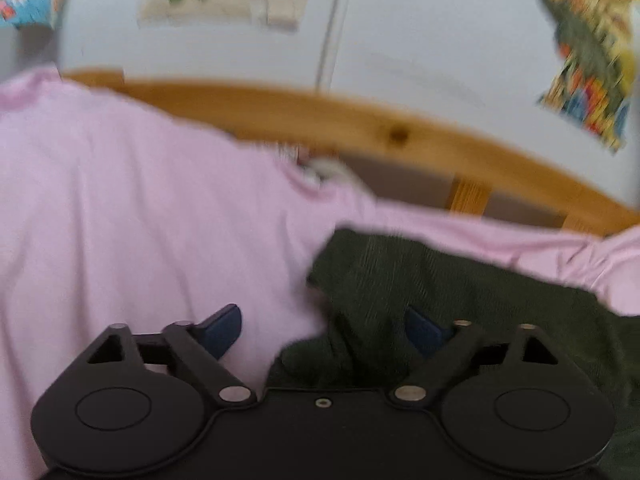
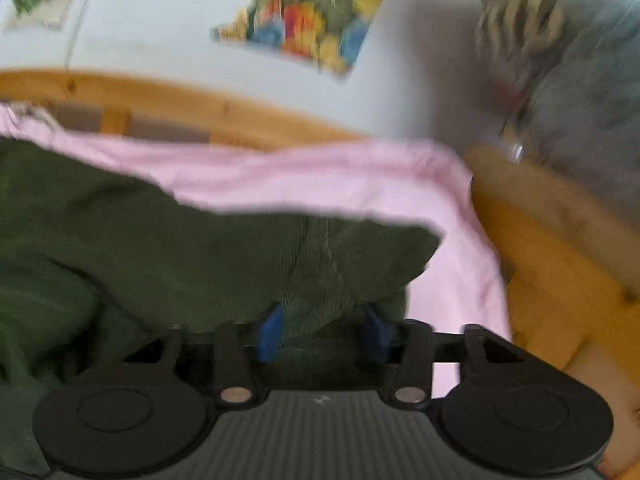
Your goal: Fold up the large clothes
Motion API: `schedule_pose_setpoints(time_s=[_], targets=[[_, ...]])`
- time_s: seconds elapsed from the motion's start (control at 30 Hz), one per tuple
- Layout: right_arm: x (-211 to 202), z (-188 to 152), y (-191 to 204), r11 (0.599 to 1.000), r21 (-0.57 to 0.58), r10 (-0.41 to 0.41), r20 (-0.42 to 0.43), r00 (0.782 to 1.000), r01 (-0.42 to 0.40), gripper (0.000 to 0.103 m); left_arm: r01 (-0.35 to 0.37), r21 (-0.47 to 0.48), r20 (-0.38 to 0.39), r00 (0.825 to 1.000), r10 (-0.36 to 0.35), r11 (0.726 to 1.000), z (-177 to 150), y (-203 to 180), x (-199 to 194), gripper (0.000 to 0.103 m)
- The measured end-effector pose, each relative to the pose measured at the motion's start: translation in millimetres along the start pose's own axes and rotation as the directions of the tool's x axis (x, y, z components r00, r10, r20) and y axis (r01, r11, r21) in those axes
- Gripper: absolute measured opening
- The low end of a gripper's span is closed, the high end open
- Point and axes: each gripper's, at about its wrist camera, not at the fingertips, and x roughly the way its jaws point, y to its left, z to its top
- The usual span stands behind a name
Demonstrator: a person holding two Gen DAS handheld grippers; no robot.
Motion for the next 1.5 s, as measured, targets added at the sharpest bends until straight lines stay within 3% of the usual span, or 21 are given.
schedule_pose_setpoints(time_s=[0.07,0.13,0.2,0.3,0.4,0.47,0.53,0.6,0.67,0.8,0.87,0.93,1.03,1.27,1.5], targets=[[-24.0,7.1,4.3,0.997,-0.06,-0.038,0.144,0.989,0.047,0.085,0.014,0.047,0.054,0.998,-0.017,0.999,3.8,-5.2,-8.9,0.092],[-35.7,15.8,10.1,0.988,-0.106,-0.077,0.284,0.956,0.111,0.091,0.007,0.1,0.067,0.998,-0.013,0.995,10.4,-16.6,-6.1,0.092],[-26.9,29.0,16.1,0.979,-0.145,-0.088,0.333,0.939,0.143,0.092,0.002,0.12,0.054,0.998,-0.008,0.993,17.6,-30.2,5.6,0.093],[15.2,41.2,14.7,0.975,-0.135,-0.138,0.263,0.955,0.178,0.091,-0.032,0.165,0.026,0.999,0.028,0.986,20.5,-47.3,29.8,0.095],[58.1,30.5,2.9,0.955,-0.152,-0.232,0.157,0.96,0.256,0.084,-0.123,0.206,-0.036,0.99,0.134,0.971,11.6,-49.7,55.6,0.095],[77.9,12.8,-13.7,0.957,-0.104,-0.266,0.051,0.963,0.27,0.085,-0.11,0.167,-0.084,0.989,0.126,0.98,2.4,-36.7,67.8,0.096],[86.1,-9.8,-28.8,0.974,-0.024,-0.226,-0.006,0.974,0.226,0.088,-0.073,0.092,-0.107,0.991,0.082,0.993,-3.3,-22.3,71.7,0.098],[85.0,-30.4,-37.8,0.98,0.05,-0.195,0.011,0.981,0.194,0.089,-0.047,0.053,-0.118,0.992,0.053,0.997,-4.6,-15.1,74.5,0.099],[91.2,-42.1,-48.0,0.978,0.128,-0.167,0.009,0.986,0.165,0.097,-0.05,0.071,-0.123,0.991,0.058,0.996,-4.9,-18.5,75.6,0.099],[91.6,-38.5,-62.9,0.972,0.201,-0.124,-0.009,0.992,0.123,0.099,-0.047,0.093,-0.139,0.988,0.06,0.995,-1.9,-22.2,70.0,0.1],[82.6,-30.5,-65.8,0.973,0.2,-0.118,-0.009,0.993,0.118,0.101,-0.025,0.071,-0.173,0.984,0.037,0.997,-0.9,-20.0,61.5,0.101],[61.8,-24.5,-62.4,0.973,0.192,-0.133,-0.001,0.991,0.131,0.103,0.048,0.047,-0.213,0.976,-0.037,0.998,-1.2,-14.6,47.6,0.101],[35.2,-20.7,-53.4,0.978,0.175,-0.12,-0.001,0.993,0.118,0.103,0.11,0.06,-0.195,0.976,-0.096,0.992,-3.1,-11.1,17.5,0.102],[-19.9,-20.3,-25.6,0.992,0.108,0.062,-0.027,0.998,-0.059,0.103,0.215,0.18,-0.212,0.961,-0.176,0.96,-17.4,-23.7,-60.7,0.102],[-88.4,-33.7,-10.1,0.967,0.06,0.251,-0.061,0.966,-0.248,0.103,0.276,0.281,-0.282,0.939,-0.196,0.919,-56.4,-30.6,-136.4,0.102]])
